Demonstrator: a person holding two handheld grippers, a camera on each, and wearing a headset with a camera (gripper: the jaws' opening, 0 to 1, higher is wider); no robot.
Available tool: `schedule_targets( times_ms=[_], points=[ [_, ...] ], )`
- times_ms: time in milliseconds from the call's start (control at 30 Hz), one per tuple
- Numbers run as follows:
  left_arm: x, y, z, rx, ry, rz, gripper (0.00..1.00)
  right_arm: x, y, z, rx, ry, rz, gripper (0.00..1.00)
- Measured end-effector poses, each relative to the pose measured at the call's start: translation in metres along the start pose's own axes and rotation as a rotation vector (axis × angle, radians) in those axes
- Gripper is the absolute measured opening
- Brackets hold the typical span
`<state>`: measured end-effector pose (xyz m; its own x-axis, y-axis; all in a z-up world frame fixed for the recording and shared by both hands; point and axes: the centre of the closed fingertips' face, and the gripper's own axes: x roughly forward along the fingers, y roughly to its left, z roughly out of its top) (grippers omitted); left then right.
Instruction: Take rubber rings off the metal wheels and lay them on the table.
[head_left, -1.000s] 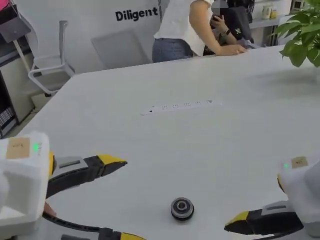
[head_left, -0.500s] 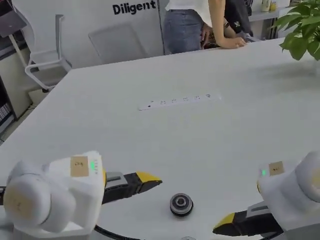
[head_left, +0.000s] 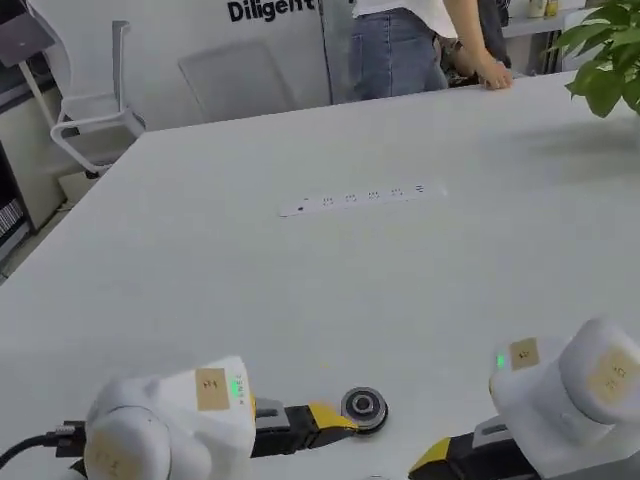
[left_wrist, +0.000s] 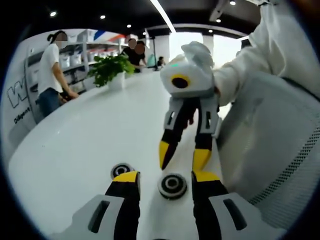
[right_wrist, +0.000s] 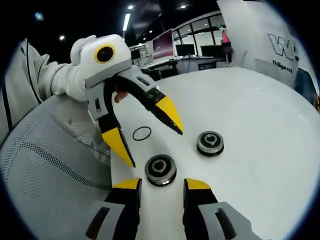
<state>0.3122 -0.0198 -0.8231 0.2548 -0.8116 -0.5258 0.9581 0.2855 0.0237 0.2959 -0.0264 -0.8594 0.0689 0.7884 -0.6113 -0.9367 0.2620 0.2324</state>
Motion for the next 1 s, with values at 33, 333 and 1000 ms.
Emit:
schedule_targets(
  times_ms=[33, 333, 1000],
  points=[
    [0.0, 0.0, 0.0, -0.003, -0.003, 0.0, 0.4, 0.001, 0.001, 0.0, -0.002, 0.001, 0.004, 0.3],
    [0.01, -0.012, -0.012, -0.02, 0.009, -0.026, 0.32, 0.007, 0.002, -0.003, -0.056, 0.017, -0.006, 0.25],
    [0.014, -0.007, -0.02, -0.078, 0.015, 0.0, 0.14, 0.008, -0.003, -0.007, -0.121, 0.04, -0.032, 0.11]
  ],
)
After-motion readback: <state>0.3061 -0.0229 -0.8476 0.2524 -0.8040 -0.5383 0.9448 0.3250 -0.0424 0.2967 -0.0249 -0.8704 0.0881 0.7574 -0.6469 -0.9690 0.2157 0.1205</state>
